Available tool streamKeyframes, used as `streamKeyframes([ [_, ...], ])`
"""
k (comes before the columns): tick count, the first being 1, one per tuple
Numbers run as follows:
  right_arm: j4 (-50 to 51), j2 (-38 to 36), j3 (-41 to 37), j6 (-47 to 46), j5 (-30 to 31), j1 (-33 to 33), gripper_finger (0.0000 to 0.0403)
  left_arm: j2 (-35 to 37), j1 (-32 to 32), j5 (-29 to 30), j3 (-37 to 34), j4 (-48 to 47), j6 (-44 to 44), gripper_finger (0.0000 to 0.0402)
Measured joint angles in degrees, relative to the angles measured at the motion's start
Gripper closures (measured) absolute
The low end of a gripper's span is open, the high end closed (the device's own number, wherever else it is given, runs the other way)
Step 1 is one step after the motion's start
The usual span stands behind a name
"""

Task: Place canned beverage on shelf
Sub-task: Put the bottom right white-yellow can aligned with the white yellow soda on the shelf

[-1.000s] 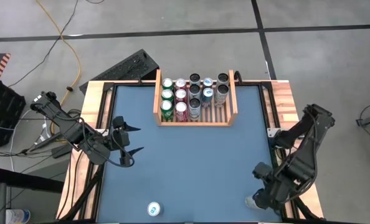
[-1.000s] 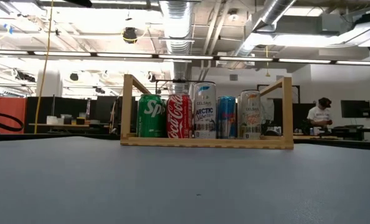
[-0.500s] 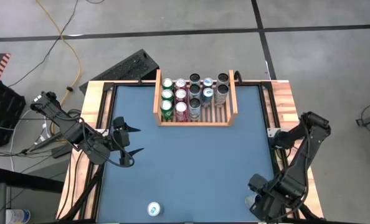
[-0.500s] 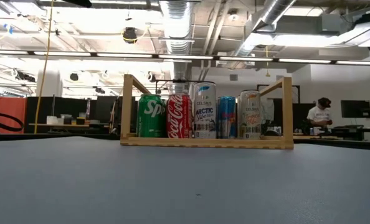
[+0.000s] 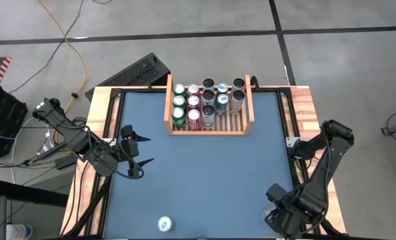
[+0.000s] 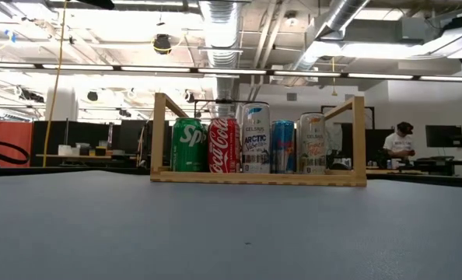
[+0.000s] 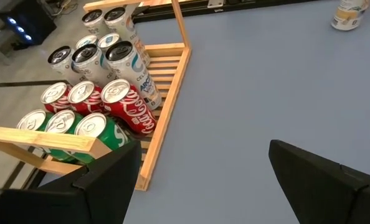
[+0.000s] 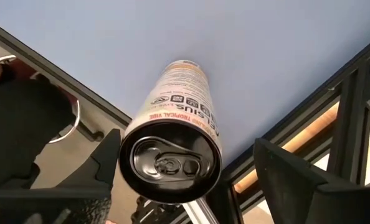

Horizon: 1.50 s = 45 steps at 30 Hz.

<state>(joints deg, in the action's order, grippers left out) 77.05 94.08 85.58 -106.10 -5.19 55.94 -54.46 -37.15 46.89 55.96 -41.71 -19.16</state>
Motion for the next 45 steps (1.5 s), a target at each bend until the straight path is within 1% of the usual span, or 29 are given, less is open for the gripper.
streamKeyframes([
  [4, -1.85, 0.0, -1.11, 0.02, -0.11, -0.02, 0.0143, 0.0, 0.0, 0.02, 0.0, 0.0, 0.0, 0.006],
  [8, -7.84, 0.0, -3.6, 0.07, -0.55, 0.05, 0.0143, 0.0, -0.02, 0.02, 0.0, 0.0, -0.03, 0.006],
  [10, -9.04, 0.0, -4.48, 0.04, -0.79, 0.31, 0.0143, 0.0, -0.02, 0.02, 0.0, 0.0, -0.04, 0.006],
  [16, -8.19, 0.0, -5.39, 0.07, -0.95, 0.66, 0.0146, 0.0, -0.01, 0.04, 0.0, -0.01, -0.06, 0.006],
  [18, -7.29, 0.0, -5.39, 0.04, -0.91, 0.84, 0.0155, 0.0, 0.0, 0.04, 0.0, 0.02, -0.35, 0.006],
  [20, -6.9, 0.0, -5.39, 0.08, -0.92, 1.08, 0.0174, 0.0, 0.0, 0.04, 0.0, 0.0, -0.65, 0.006],
  [26, -6.81, -0.07, -5.28, 2.49, -0.87, 1.07, 0.0257, 0.0, -0.01, 0.04, 0.0, 0.0, -0.79, 0.006],
  [30, -6.76, -0.07, -5.28, 3.69, -0.59, 0.86, 0.0257, 0.0, 0.0, 0.02, 0.0, 0.0, -0.81, 0.006],
  [33, -6.43, -0.07, -5.28, 5.05, 1.31, 0.33, 0.0258, 0.0, -0.01, 0.02, 0.0, 0.0, -0.8, 0.006],
  [36, -5.43, -0.07, -5.28, 9.6, 2.4, -1.45, 0.0259, 0.0, 0.0, 0.02, 0.0, -0.01, -0.47, 0.006],
  [39, -3.32, -0.09, -5.28, 16.11, 3.37, -4.73, 0.0259, 0.0, 0.0, 0.02, 0.0, -0.02, -0.42, 0.006],
  [41, -2.39, -0.06, -5.31, 21.96, 4.34, -7.54, 0.0267, 0.0, 0.0, 0.01, 0.0, -0.04, -0.05, 0.006],
  [43, -1.95, 0.06, -5.37, 28.86, 4.75, -10.78, 0.0286, 0.0, -0.01, 0.0, 0.0, -0.04, 0.3, 0.006],
  [45, -1.18, 0.09, -5.39, 36.01, 5.43, -14.28, 0.0296, 0.0, 0.0, 0.0, 0.0, -0.04, 0.44, 0.006],
])
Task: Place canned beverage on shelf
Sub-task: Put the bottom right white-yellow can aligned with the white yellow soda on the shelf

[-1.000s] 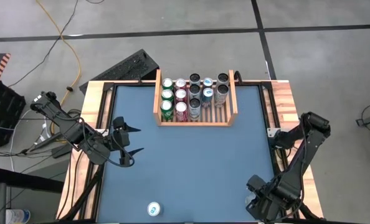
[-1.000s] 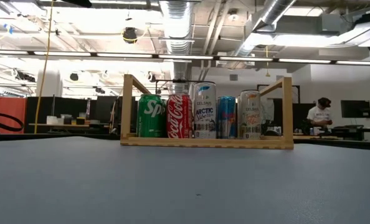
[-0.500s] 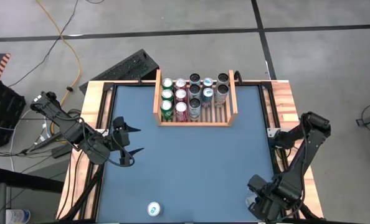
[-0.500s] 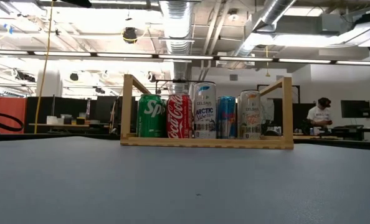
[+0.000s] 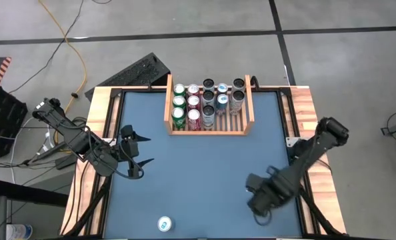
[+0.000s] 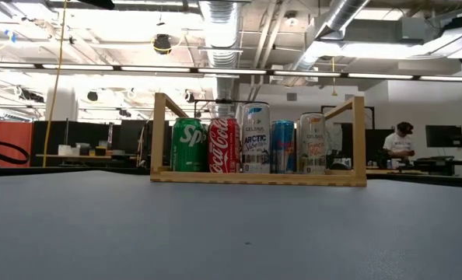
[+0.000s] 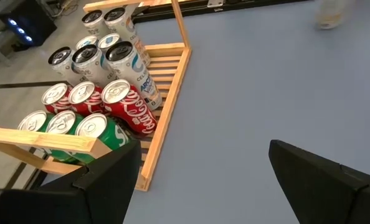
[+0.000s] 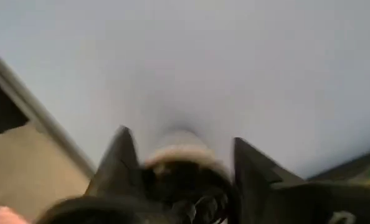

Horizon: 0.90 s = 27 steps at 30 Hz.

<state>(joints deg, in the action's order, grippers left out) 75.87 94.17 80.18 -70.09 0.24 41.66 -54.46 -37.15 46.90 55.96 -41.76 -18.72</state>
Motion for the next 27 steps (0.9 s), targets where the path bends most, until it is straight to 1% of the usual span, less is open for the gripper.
streamKeyframes([
  [6, 0.6, -0.04, 0.0, 20.36, 0.67, -10.55, 0.0328, 0.0, 0.01, 0.0, 0.0, -0.02, 0.02, 0.006],
  [9, 0.69, -0.34, 0.0, 26.23, 1.29, -14.38, 0.0355, 0.0, -0.01, 0.0, 0.0, -0.5, -0.05, 0.006],
  [12, 0.91, -1.28, 0.07, 27.33, 1.4, -16.12, 0.0379, -0.02, 0.01, -0.02, 0.0, -2.25, -1.5, 0.006],
  [14, 2.38, -1.97, 0.05, 27.37, 2.03, -15.47, 0.0395, 0.0, 0.01, -0.05, 0.0, -3.24, -2.32, 0.006],
  [16, 3.73, -2.78, 0.04, 26.68, 3.02, -14.44, 0.0402, 0.0, -0.01, -0.03, 0.0, -3.63, -2.99, 0.006],
  [20, 4.92, -4.5, 0.05, 24.09, 6.67, -11.96, 0.0396, 0.0, -0.01, -0.02, 0.0, -3.82, -3.06, 0.006],
  [23, 6.11, -5.61, 0.04, 21.88, 10.65, -10.14, 0.0397, -0.02, -0.01, -0.01, 0.0, -3.85, -3.08, 0.006],
  [27, 8.15, -6.51, 0.05, 21.72, 16.14, -8.59, 0.0395, -0.02, 0.01, 0.0, 0.0, -3.82, -3.54, 0.006],
])
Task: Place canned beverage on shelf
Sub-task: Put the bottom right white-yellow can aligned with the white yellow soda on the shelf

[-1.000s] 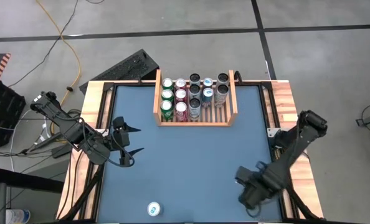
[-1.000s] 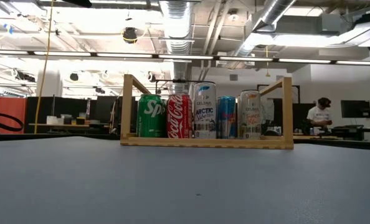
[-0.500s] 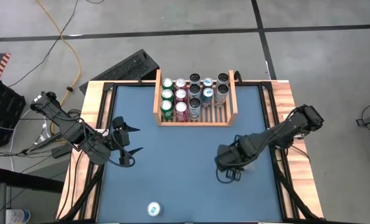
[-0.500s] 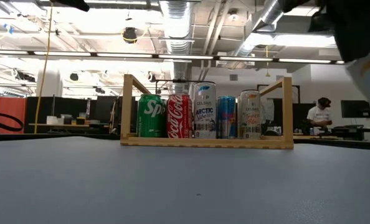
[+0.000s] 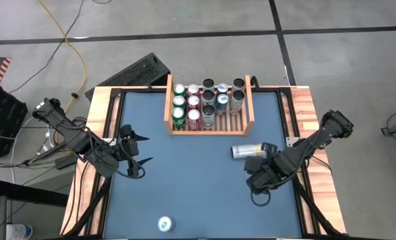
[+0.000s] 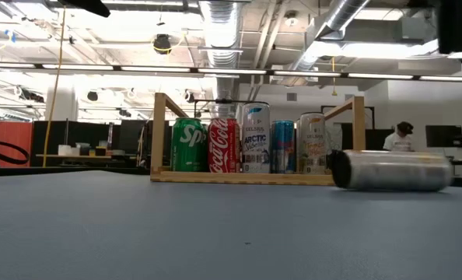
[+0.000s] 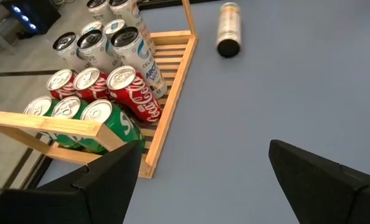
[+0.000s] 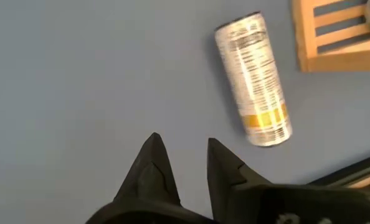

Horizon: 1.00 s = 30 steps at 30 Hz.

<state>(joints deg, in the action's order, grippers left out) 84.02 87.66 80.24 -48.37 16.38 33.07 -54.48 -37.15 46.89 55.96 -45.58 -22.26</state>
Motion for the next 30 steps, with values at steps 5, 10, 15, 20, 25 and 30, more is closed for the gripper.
streamKeyframes([
  [5, -1.9, 0.95, 0.01, 5.92, 0.51, -3.25, 0.0345, 0.0, 0.0, 0.03, 0.0, 0.02, -0.25, 0.006],
  [10, -4.67, 3.75, 0.01, 15.86, 1.43, -9.22, 0.025, 0.0, 0.0, 0.08, 0.0, 0.0, -0.7, 0.006],
  [15, -5.95, 7.79, -0.31, 25.51, 4.69, -16.91, 0.0167, 0.0, 0.0, 0.04, 0.0, 0.0, -0.99, 0.006],
  [20, -15.02, 7.91, -5.93, 33.5, 6.59, -23.75, 0.0141, 0.02, 0.0, -0.17, 0.0, 0.0, -1.1, 0.006],
  [25, -22.83, 6.65, -14.71, 38.99, 6.22, -29.09, 0.0141, 0.02, -0.01, -0.46, 0.0, -0.02, -1.01, 0.006],
  [30, -32.55, 5.59, -21.13, 44.58, 4.99, -32.67, 0.014, 0.0, -0.02, -0.31, 0.0, -0.07, -0.96, 0.006],
])
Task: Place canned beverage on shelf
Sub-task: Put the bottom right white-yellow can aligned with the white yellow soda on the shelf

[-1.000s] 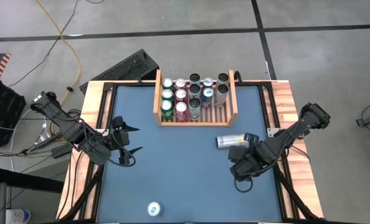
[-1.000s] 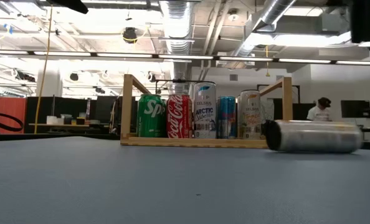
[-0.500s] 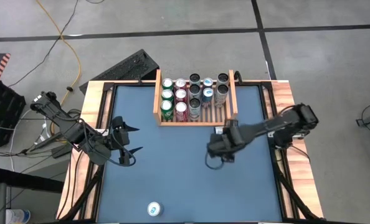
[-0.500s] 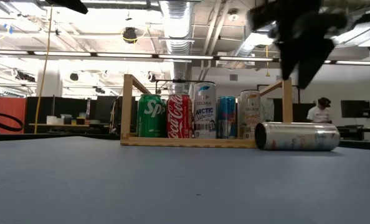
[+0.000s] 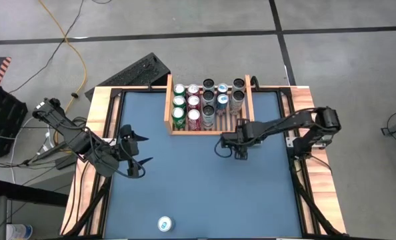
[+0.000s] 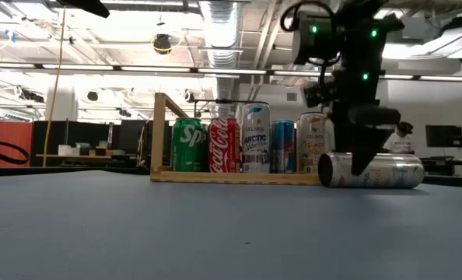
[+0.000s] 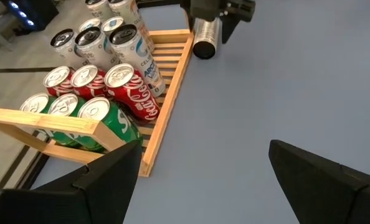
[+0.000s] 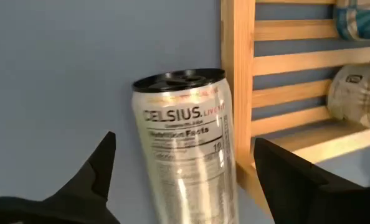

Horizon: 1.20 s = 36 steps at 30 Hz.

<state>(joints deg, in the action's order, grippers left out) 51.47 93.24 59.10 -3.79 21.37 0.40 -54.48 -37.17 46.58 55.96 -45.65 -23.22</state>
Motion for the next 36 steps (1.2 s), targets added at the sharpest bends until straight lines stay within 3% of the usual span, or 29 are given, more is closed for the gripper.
streamKeyframes([
  [7, -6.51, 0.05, -2.59, 3.67, -1.08, -1.93, 0.0161, 0.02, 0.02, 0.29, 0.0, -0.02, -0.07, 0.006],
  [17, -8.46, 0.64, -3.27, 0.23, -1.51, -1.34, 0.0378, 0.02, 0.0, 0.31, 0.0, 0.02, -0.49, 0.006],
  [23, -11.54, -3.06, -3.23, -5.01, -2.13, 2.4, 0.0372, 0.02, 0.01, 0.31, 0.0, 0.0, -0.62, 0.006],
  [28, -21.87, -8.18, -3.12, -6.95, 3.72, 7.73, 0.0376, 0.02, 0.0, 0.33, 0.0, 0.02, -0.61, 0.006],
  [32, -34.53, -11.56, -5.62, -5.74, 11.55, 11.6, 0.0376, 0.02, 0.02, 0.33, 0.0, 0.02, -0.26, 0.006],
  [36, -55.46, -13.89, -14.17, -3.62, 14.5, 13.37, 0.0376, 0.02, 0.02, 0.35, 0.0, 0.02, -0.01, 0.006],
])
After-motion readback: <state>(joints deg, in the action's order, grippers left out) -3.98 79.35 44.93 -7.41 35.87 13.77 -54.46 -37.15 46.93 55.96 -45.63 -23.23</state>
